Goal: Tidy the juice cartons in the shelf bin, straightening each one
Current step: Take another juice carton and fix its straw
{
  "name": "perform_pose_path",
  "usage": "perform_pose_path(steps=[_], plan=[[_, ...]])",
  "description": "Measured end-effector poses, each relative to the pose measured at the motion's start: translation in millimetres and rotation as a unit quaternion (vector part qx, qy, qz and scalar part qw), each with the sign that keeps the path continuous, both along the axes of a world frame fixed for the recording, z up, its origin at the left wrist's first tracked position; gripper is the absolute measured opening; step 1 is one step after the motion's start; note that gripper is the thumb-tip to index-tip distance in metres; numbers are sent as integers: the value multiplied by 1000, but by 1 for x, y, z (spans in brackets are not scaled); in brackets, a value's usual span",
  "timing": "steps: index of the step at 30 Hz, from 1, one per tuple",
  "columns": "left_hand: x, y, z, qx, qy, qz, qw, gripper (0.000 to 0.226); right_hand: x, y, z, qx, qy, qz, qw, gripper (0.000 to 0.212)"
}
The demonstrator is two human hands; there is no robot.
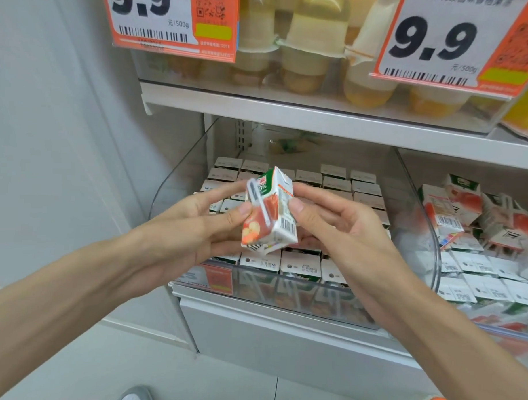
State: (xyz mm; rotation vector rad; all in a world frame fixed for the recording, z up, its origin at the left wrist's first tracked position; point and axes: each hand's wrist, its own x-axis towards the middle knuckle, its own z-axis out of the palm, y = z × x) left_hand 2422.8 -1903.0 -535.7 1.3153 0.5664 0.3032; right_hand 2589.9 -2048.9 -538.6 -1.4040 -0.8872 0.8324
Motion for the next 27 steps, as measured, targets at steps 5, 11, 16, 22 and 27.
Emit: perform_pose_path(steps=[5,11,16,22,27], plan=[[2,-2,5,-112,30,-28,993,42,-5,5,-1,-24,72,-17,997,31],[1,-3,6,-64,39,-13,997,46,-3,6,-2,-41,47,-11,998,26],[-1,0,5,130,45,46,989,63,5,8,2,-47,-58,-8,997,32],[0,10,1,356,23,62,932,44,9,13,3,7,-194,1,981,46],[1,15,-3,378,21,37,925,55,9,19,0,58,-289,-3,956,38]])
